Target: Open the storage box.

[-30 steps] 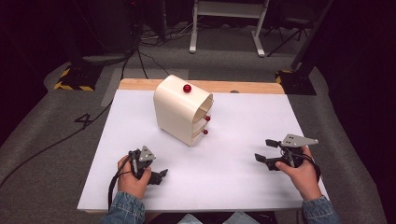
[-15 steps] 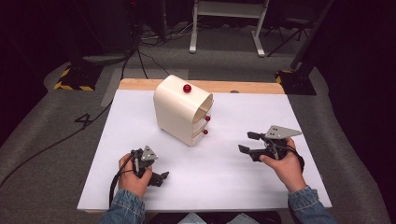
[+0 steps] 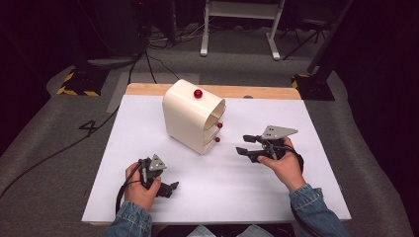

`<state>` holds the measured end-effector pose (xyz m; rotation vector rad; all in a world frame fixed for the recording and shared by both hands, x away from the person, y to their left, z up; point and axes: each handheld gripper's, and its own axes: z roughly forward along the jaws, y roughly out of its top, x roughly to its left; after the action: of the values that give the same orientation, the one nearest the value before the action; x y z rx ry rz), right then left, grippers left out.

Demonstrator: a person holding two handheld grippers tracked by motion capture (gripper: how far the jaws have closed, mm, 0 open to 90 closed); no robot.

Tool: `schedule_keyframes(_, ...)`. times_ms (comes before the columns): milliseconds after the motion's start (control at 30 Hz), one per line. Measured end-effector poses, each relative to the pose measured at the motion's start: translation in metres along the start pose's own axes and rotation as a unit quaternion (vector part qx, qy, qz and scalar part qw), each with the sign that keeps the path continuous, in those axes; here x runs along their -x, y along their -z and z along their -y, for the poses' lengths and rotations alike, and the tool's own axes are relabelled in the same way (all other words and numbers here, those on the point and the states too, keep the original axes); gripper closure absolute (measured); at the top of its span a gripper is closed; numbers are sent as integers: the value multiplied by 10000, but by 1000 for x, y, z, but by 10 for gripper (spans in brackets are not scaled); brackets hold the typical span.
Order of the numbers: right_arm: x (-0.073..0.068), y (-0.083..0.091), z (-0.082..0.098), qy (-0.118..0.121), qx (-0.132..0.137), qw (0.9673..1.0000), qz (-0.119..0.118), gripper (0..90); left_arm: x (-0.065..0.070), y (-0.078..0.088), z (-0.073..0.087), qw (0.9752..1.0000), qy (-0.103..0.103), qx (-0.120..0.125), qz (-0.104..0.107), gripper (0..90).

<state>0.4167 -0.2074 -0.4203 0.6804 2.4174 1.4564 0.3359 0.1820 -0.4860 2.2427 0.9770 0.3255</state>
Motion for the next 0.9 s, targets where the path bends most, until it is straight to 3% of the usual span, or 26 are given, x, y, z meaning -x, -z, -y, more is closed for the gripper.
schedule_keyframes(33,2,-8,1,-137,-79,9999,-25,405,0,0,0,10000,-2,3,0,0)
schedule_keyframes(167,4,-20,2,-203,46,9997,-94,427,0,0,0,10000,-23,6,-13,0)
schedule_keyframes(233,5,-32,4,-330,182,9990,-241,459,0,0,0,10000,-25,8,-16,0)
schedule_keyframes(433,5,-50,10,-324,320,9983,-377,511,0,0,0,10000,-25,13,-18,0)
schedule_keyframes(600,6,-63,16,-309,530,9976,-327,599,0,0,0,10000,-39,0,-18,0)
schedule_keyframes(900,9,-80,20,-246,510,9981,-227,648,0,0,0,10000,-37,-3,-16,0)
